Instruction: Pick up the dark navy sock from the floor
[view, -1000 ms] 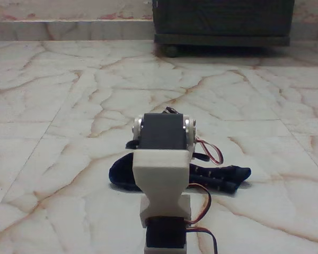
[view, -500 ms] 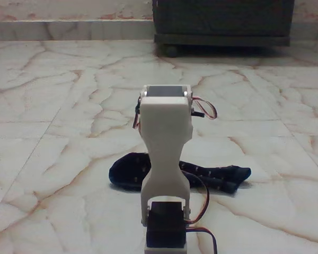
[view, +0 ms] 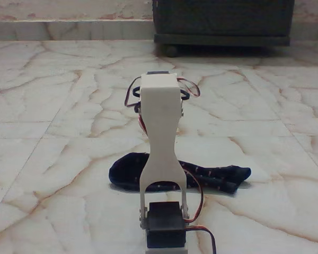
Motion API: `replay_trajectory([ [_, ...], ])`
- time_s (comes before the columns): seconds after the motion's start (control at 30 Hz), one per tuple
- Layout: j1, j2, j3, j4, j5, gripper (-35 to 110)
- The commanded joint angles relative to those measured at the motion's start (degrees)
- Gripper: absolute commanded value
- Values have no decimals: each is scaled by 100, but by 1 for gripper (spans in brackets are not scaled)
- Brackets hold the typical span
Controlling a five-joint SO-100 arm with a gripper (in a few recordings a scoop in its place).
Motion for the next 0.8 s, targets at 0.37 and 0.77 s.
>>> replay_trajectory([
  [0.37, -369, -2496, -2944, 439, 501, 13],
  [0.77, -439, -4263, -4351, 141, 466, 12],
])
